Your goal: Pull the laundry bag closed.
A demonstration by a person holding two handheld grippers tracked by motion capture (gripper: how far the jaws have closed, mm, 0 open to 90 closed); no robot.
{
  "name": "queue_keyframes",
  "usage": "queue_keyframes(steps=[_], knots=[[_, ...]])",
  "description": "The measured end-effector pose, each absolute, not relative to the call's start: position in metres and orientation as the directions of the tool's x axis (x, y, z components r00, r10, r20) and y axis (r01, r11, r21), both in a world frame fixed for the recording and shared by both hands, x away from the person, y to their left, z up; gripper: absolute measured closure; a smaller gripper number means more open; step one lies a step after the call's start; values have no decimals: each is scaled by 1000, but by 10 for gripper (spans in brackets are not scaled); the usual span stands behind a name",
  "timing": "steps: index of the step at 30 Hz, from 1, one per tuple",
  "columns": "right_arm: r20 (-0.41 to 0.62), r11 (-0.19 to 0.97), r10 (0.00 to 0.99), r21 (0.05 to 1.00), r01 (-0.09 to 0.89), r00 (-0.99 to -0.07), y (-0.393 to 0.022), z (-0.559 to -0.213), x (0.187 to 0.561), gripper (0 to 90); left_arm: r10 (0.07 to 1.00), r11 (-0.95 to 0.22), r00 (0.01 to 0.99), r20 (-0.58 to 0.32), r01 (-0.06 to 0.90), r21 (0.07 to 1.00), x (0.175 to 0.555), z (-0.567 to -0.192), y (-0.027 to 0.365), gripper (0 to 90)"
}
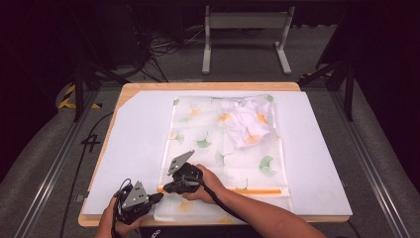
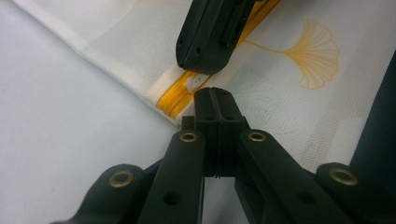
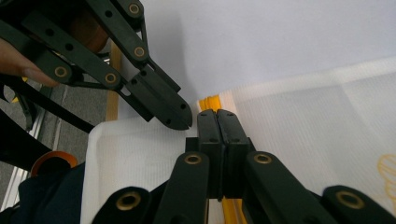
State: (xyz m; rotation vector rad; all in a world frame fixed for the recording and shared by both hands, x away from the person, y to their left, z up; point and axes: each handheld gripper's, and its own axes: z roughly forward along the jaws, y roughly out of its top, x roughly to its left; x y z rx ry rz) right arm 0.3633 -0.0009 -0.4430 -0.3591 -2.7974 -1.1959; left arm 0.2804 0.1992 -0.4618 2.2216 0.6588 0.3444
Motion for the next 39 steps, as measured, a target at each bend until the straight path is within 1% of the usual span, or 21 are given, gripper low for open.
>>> queue_keyframes(steps=[6,11,12,14,28,39], knots=[[181,663,206,697,273,-962,0,-448,364,880,559,-566,828,41,345,749,280,-462,199,900],[212,650,223,695,308,-951,-3,-450,359,852,560,-562,828,35,349,750,280,-462,199,900],[196,652,228,696,299,-954,-2,-451,356,856,561,-563,827,35,350,749,280,-462,199,900],[165,650,254,701,295,-953,-1,-451,352,900,561,-561,827,34,350,750,280,-462,199,900],[121,666,246,699,259,-962,-8,-447,353,900,566,-560,824,29,358,747,280,-461,198,900],[120,678,240,690,255,-963,-18,-446,351,900,568,-555,823,23,362,749,281,-462,199,900]])
